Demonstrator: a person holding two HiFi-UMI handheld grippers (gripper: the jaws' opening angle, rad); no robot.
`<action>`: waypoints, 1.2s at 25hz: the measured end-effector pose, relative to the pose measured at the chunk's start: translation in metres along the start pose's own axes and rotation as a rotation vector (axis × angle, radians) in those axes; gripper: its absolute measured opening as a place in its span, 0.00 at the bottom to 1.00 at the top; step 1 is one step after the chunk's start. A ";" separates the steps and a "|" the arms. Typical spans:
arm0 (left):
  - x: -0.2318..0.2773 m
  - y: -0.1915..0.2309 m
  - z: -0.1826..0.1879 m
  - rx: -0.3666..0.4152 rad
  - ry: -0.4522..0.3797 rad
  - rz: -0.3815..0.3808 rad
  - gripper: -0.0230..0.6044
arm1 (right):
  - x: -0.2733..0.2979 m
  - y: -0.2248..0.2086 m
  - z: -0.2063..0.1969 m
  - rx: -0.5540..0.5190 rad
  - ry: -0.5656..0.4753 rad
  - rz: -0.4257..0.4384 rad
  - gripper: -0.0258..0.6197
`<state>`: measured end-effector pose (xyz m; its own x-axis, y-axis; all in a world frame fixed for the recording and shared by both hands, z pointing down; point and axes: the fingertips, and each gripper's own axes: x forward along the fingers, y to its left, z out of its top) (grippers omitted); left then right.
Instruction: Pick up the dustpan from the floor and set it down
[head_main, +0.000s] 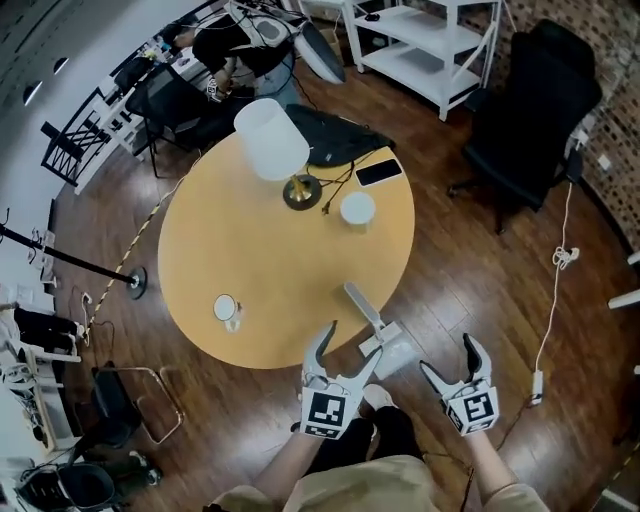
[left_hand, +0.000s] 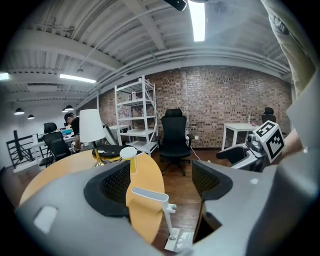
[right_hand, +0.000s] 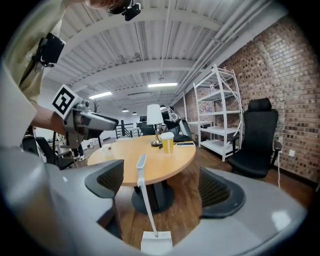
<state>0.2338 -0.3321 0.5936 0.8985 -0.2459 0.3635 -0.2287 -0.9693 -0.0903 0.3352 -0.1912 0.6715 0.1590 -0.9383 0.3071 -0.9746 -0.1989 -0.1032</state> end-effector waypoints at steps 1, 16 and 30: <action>0.008 -0.003 -0.009 0.010 0.013 -0.006 0.63 | 0.003 -0.004 -0.018 0.005 0.013 0.005 0.77; 0.049 0.016 -0.096 0.010 0.127 -0.024 0.63 | 0.099 0.004 -0.141 0.031 0.106 0.193 0.77; 0.030 0.043 -0.102 -0.073 0.106 0.089 0.63 | 0.180 0.071 -0.094 0.011 0.022 0.364 0.76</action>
<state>0.2126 -0.3809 0.6951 0.8297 -0.3253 0.4535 -0.3357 -0.9401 -0.0602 0.2797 -0.3476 0.8082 -0.2019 -0.9419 0.2686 -0.9648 0.1440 -0.2201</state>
